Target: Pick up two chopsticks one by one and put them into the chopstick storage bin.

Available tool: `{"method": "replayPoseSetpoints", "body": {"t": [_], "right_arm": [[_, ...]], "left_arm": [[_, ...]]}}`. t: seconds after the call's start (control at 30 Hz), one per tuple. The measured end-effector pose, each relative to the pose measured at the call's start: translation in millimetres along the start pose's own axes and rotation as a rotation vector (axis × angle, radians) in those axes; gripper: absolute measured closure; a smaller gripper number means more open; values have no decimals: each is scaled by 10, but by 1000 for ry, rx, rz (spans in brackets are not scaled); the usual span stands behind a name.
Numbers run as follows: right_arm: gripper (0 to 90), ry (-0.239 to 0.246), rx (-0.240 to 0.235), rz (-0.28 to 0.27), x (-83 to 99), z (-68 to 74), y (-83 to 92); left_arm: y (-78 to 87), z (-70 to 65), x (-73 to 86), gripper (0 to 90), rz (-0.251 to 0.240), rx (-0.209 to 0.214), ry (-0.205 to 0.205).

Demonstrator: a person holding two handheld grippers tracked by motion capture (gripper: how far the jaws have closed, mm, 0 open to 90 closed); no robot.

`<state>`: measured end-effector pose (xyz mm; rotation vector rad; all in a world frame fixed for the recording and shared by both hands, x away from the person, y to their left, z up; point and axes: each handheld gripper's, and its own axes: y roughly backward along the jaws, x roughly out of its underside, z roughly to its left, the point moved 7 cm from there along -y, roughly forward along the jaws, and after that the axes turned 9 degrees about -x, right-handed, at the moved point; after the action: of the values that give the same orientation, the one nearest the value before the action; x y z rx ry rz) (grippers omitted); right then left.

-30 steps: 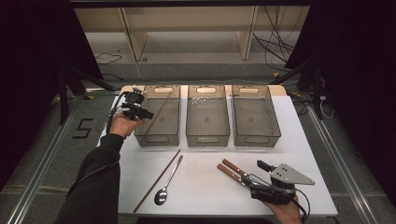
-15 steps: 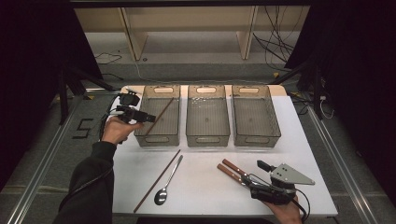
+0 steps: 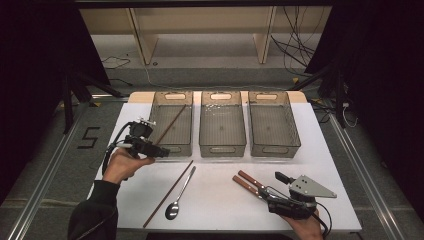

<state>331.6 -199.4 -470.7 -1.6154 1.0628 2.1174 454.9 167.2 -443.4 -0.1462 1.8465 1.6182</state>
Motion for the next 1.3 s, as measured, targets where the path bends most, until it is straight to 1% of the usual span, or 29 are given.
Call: {"method": "replayPoseSetpoints", "body": {"t": [0.03, 0.1, 0.17, 0.2, 0.3, 0.33, 0.4, 0.5, 0.57, 0.63, 0.67, 0.7, 0.73, 0.83, 0.87, 0.9, 0.93, 0.97, 1.13, 1.2, 1.3], "right_arm": [[246, 0, 0, 0, 0, 0, 0], [246, 6, 1, 1, -6, 9, 4], [246, 7, 0, -1, -9, 8, 5], [246, 9, 0, 0, -9, 7, 11], [246, 7, 1, -2, -10, 3, 13], [246, 4, 0, -5, -13, 4, 14], [245, 10, -2, -2, -12, 8, 13], [246, 10, -1, -2, -18, 16, 10], [246, 14, -1, 0, -14, 18, 7], [246, 11, 0, -2, -18, 16, 8], [246, 11, -1, -2, -19, 15, 9], [246, 11, -1, -2, -18, 14, 8], [246, 12, -2, 0, -14, 15, 6], [246, 14, -1, -1, -16, 15, 8], [246, 11, -1, -2, -17, 15, 11], [246, 12, 0, -2, -15, 14, 10], [246, 14, 1, 1, -12, 13, 10], [246, 16, -1, 2, -12, 14, 11], [246, 21, 1, 0, -15, 19, 11], [247, 22, 1, -1, -17, 18, 11], [246, 24, -1, 3, -15, 26, 9]], "left_arm": [[-25, -27, 51, 222, 14, -1, -13], [-57, -61, 121, 223, 29, 0, -12], [-96, -87, 206, 223, 59, -1, -20], [-107, -101, 239, 222, 64, 0, -18], [-119, -137, 336, 214, 86, -1, -30], [-118, -149, 358, 209, 85, -4, -24], [-116, -168, 411, 202, 96, -8, -43], [-118, -183, 437, 195, 99, -7, -41], [-126, -205, 473, 194, 110, -6, -45], [-136, -242, 519, 194, 131, -2, -63], [-136, -242, 519, 194, 131, -2, -63], [-154, -270, 554, 195, 150, -8, -74], [-154, -270, 554, 195, 150, -8, -74], [-199, -329, 620, 201, 191, -16, -105], [-199, -329, 620, 202, 191, -16, -105], [-220, -350, 644, 206, 207, -36, -119], [-227, -358, 655, 207, 216, -42, -129], [-232, -371, 662, 209, 221, -35, -129], [-233, -404, 690, 238, 242, -28, -136], [-227, -423, 703, 255, 252, -20, -151], [-233, -452, 720, 306, 259, -20, -163]]}}
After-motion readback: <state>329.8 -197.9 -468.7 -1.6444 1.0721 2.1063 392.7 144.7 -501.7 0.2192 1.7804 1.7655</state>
